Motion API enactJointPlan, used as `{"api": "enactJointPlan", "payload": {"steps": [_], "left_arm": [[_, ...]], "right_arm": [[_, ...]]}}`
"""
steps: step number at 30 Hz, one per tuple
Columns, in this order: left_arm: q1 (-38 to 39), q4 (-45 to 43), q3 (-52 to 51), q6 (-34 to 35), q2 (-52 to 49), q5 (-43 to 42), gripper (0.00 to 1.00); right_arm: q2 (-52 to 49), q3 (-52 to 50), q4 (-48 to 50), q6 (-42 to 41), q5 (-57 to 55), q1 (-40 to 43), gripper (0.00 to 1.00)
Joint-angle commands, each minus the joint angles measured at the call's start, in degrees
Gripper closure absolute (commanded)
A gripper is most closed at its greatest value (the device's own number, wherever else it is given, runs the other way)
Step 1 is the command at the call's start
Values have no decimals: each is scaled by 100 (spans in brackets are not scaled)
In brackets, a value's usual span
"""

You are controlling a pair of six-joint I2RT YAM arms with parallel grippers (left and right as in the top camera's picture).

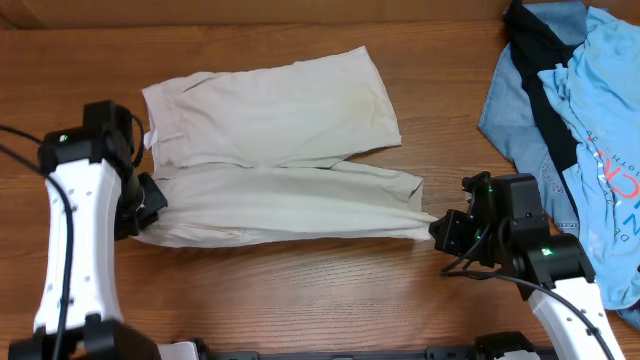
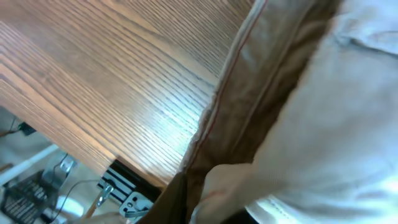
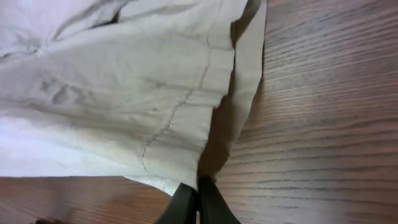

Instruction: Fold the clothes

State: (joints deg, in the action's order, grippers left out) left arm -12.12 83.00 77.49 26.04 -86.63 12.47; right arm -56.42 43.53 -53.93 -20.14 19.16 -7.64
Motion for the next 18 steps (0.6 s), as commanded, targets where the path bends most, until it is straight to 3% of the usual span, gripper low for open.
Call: {"api": "enactJointPlan", "payload": {"steps": [1, 12, 18], "left_arm": [[-96, 57, 68, 74, 315, 251, 76], [-98, 234, 66, 4, 354, 251, 80], [-94, 308, -61, -227, 352, -422, 63]], "right_arm": [[114, 256, 33, 109, -262, 20, 96], [114, 310, -20, 216, -260, 20, 96], [114, 310, -61, 258, -264, 20, 96]]}}
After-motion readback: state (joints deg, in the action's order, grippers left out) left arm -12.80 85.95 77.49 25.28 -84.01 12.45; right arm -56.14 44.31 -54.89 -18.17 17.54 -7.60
